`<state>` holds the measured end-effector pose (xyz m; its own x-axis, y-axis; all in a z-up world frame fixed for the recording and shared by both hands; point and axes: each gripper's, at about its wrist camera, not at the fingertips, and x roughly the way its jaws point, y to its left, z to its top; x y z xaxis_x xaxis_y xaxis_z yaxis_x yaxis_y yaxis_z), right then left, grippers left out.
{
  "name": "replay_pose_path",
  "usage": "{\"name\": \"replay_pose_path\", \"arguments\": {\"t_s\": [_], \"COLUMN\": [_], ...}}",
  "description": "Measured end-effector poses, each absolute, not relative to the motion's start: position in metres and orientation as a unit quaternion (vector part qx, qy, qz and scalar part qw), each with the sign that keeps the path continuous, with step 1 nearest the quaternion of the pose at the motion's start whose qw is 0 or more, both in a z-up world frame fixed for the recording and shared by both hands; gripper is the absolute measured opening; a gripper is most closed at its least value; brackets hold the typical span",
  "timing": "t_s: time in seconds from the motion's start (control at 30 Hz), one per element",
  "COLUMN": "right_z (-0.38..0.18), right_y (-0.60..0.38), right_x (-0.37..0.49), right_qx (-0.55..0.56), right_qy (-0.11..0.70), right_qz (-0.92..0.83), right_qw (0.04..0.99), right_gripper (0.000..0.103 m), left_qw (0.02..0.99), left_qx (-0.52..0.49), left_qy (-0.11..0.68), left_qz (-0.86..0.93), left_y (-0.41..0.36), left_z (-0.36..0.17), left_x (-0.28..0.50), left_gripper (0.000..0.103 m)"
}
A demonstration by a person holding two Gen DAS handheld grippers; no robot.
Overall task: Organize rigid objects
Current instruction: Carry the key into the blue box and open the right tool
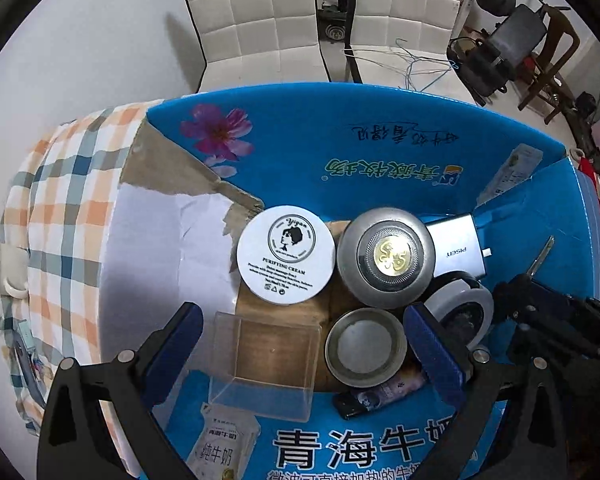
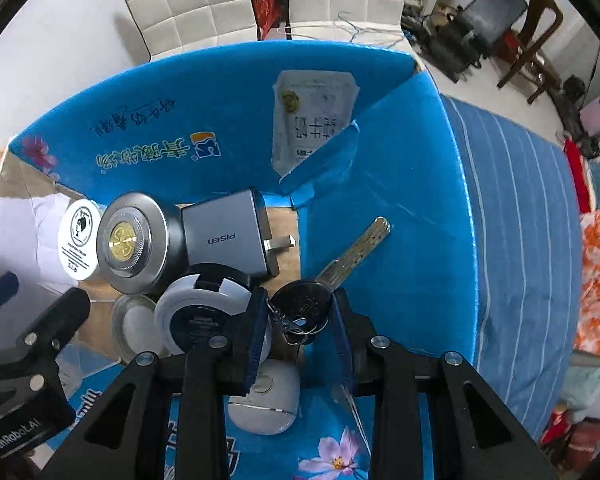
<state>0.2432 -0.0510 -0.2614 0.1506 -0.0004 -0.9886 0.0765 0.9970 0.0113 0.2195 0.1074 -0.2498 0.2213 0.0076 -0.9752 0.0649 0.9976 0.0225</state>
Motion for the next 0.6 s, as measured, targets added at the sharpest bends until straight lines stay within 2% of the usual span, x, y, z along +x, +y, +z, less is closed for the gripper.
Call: {"name": "replay_pose_path", "arguments": {"t_s": [0.3,0.37,0.43,0.47,0.5,0.53,0.6], "right_z": [-0.272,-0.269,-0.264,-0.26,-0.256,-0.251,-0.24], "right_y": [-0.054,-0.055,-0.057,-0.058,-0.057,-0.057,-0.059], "right_x": [0.245,0.246,0.244,0.242,0.24,0.237,0.231], "right_qx": [0.039,0.045,0.048,0.048,0.044,0.051,0.043], "right_qy": [0.664,0.663,0.66,0.659,0.657,0.652,0.645], "right_qz": [-0.026,-0.029,-0.029,-0.028,-0.029,-0.019,-0.023], "right_qw": [0.746,0.746,0.749,0.75,0.752,0.756,0.763], "right_gripper": [0.035,0.037,0.044,0.053,0.075,0.087,0.091], "left_qw": [0.78,0.781,0.784,0.785,0.787,0.79,0.794], "left_qx": [0.026,0.025,0.026,0.025,0.025,0.025,0.024], "left_qy": [0.625,0.623,0.62,0.618,0.616,0.613,0.608], "left_qz": [-0.019,-0.019,-0.018,-0.018,-0.017,-0.016,-0.013], "left_y": [0.11,0.111,0.113,0.114,0.115,0.116,0.119], "left_z": [-0.248,-0.245,-0.239,-0.236,-0.232,-0.227,-0.217], "left_x": [0.222,0.222,0.22,0.22,0.219,0.217,0.214], "left_gripper": [0.103,0.103,0.103,0.103,0.103,0.103,0.103]}}
